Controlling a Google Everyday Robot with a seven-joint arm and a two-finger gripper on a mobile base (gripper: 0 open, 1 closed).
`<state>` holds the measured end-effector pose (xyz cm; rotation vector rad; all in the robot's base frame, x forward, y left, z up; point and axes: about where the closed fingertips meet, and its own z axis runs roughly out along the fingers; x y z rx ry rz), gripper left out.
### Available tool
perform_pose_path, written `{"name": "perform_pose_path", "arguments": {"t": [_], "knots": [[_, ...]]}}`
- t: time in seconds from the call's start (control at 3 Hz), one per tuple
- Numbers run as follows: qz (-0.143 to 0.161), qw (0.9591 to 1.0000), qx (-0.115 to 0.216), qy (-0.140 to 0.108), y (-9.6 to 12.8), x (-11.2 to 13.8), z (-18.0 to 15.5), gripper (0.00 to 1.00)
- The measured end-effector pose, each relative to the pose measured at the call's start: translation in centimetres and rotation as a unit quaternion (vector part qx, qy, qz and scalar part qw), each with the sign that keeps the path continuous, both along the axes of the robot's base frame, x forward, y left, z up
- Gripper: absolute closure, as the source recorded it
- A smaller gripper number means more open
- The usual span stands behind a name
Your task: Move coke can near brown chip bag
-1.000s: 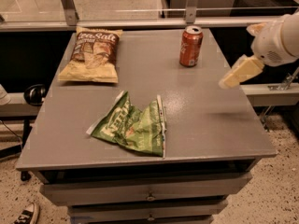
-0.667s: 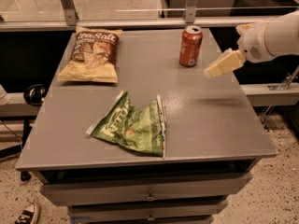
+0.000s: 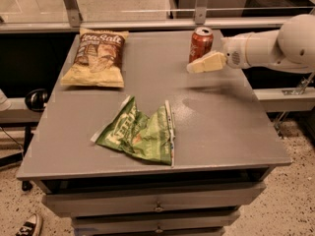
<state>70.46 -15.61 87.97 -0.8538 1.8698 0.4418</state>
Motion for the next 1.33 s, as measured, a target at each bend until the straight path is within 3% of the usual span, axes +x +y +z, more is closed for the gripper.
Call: {"name": "perform_pose_path", "arguments": {"t": [0.33,0.67,1.33], "knots": [[0.016,0.9988,0.045,-0.013,2.3,2.4,-0.9,0.00],[0.028,0.9965,0.070,-0.035,3.6,4.1,-1.0,0.19],[0.041,0.9931,0.078,-0.077,4.3,4.9,1.1,0.65]]}}
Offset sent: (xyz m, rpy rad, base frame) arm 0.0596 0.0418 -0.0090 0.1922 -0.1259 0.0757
